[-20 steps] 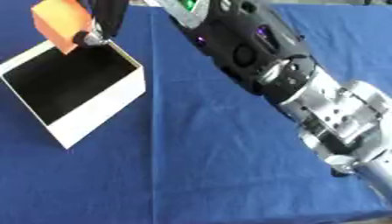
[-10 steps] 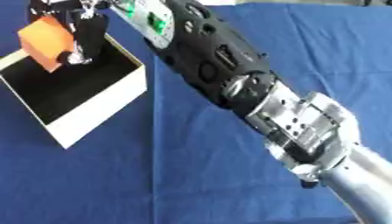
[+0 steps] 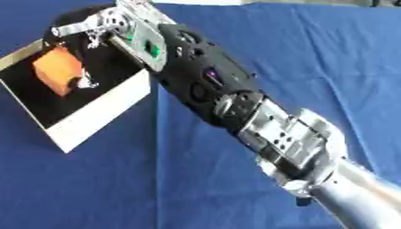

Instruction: Pick up objects on the table and place them in the box.

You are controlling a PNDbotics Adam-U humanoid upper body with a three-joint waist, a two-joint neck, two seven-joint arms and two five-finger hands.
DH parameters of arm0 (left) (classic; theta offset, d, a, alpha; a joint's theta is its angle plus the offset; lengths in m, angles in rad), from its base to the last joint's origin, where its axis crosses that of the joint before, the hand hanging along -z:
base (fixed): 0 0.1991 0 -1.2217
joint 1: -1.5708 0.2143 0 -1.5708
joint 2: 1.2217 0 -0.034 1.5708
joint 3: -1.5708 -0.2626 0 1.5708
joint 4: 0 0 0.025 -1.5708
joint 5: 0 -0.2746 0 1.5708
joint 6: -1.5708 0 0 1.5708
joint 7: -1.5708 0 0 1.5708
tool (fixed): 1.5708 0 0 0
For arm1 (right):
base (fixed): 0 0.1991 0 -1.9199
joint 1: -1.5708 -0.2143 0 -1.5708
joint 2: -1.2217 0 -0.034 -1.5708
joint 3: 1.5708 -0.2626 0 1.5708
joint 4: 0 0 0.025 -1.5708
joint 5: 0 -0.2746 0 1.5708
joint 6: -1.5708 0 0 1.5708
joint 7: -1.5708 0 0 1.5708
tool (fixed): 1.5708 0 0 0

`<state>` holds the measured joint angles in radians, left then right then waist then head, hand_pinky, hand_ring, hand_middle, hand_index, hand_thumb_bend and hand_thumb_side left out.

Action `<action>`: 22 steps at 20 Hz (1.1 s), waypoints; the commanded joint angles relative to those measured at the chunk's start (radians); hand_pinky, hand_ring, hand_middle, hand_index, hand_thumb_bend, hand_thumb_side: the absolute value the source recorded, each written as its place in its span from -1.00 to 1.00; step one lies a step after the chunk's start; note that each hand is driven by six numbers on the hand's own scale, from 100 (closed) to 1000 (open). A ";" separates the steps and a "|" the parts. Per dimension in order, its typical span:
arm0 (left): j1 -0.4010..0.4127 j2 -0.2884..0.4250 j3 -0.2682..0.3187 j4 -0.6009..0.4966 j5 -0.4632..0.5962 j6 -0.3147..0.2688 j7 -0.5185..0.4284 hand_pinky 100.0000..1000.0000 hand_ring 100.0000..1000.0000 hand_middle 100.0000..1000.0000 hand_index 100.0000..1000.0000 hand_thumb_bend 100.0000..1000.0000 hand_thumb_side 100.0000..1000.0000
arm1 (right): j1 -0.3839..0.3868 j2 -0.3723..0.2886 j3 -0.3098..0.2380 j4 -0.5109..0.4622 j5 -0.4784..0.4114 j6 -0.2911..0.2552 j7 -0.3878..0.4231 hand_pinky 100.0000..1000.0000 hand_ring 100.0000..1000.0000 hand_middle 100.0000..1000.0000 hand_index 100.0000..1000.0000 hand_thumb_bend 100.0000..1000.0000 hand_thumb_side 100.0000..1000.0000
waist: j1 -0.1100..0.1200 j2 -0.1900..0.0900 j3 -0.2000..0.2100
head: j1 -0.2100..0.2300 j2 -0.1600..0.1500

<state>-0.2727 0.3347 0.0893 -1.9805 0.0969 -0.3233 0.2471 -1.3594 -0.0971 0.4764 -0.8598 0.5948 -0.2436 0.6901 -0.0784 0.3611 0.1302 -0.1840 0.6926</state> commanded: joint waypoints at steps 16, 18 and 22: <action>-0.013 0.007 -0.005 -0.020 0.005 0.009 -0.014 -0.29 0.00 0.15 0.31 -1.00 0.24 | -0.041 -0.017 -0.007 -0.033 0.198 -0.106 -0.046 0.64 0.74 0.65 0.79 -0.53 -0.46 | 0.003 -0.014 0.005 | 0.003 -0.010; -0.013 0.007 -0.004 -0.020 0.005 0.009 -0.014 -0.29 0.00 0.15 0.31 -1.00 0.24 | -0.038 -0.011 -0.015 -0.024 0.230 -0.119 -0.058 0.64 0.74 0.65 0.79 -0.53 -0.46 | 0.004 -0.014 0.005 | 0.003 -0.010; -0.012 0.006 -0.006 -0.020 0.006 0.011 -0.022 -0.28 0.00 0.16 0.31 -1.00 0.23 | -0.053 -0.013 -0.029 -0.026 0.284 -0.141 -0.061 0.70 0.78 0.72 0.94 -0.35 -0.43 | 0.009 -0.020 -0.002 | 0.005 -0.012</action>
<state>-0.2739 0.3344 0.0834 -1.9805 0.0977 -0.3114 0.2316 -1.3829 -0.1016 0.4614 -0.8703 0.8583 -0.3767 0.6311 -0.0809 0.3666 0.1279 -0.1808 0.6926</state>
